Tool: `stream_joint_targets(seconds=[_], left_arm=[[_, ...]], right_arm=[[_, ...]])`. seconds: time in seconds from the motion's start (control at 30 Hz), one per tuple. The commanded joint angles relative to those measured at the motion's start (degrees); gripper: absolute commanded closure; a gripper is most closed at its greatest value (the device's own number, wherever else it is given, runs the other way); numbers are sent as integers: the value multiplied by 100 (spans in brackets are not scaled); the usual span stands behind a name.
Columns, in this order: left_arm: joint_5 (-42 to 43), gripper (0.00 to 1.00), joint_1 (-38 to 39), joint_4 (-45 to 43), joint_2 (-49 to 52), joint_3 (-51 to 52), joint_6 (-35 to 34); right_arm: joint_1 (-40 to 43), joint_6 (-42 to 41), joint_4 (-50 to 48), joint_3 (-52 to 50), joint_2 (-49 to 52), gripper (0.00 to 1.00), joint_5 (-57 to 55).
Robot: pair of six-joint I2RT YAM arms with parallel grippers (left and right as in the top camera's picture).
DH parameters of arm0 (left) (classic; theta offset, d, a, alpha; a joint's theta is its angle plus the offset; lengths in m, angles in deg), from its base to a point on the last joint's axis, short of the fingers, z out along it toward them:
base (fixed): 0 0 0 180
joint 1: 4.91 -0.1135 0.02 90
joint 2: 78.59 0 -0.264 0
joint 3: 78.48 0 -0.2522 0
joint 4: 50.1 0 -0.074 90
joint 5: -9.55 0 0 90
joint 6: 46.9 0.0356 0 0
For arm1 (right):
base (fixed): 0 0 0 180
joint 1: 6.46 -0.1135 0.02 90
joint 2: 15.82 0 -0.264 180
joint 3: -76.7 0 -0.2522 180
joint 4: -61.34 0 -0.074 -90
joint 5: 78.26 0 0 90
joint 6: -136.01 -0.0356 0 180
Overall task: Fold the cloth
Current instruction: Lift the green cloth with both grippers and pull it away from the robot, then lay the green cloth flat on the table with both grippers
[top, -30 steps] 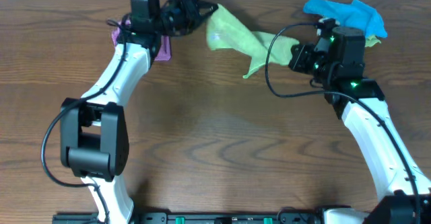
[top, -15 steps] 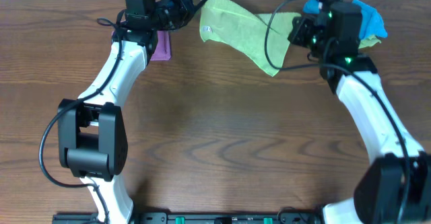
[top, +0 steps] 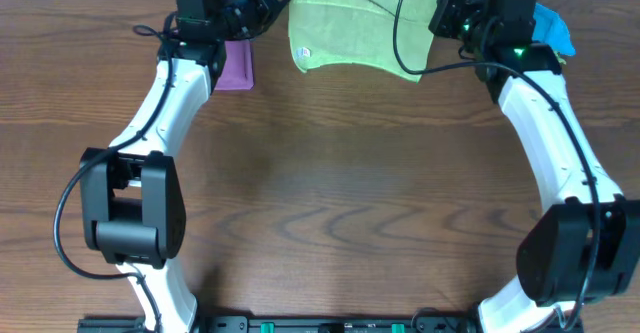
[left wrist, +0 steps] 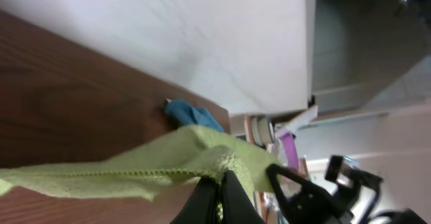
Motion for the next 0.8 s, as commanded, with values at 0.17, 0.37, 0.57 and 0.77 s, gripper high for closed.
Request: stream_joint_targets(seconds=[0.17, 0.37, 0.57, 0.77], left_arm=[[1375, 94, -37, 1014, 37, -192, 938], [1429, 95, -37, 2684, -50, -192, 2168], [1211, 94, -37, 4507, -251, -192, 3475], [907, 94, -26, 6072, -345, -192, 4437]], right_arm=[[-35, 367, 1143, 101, -11, 99, -22], [-48, 592, 2129, 101, -111, 99, 81], [-57, 697, 3101, 98, -138, 99, 109], [-109, 756, 3856, 94, -138, 99, 249]])
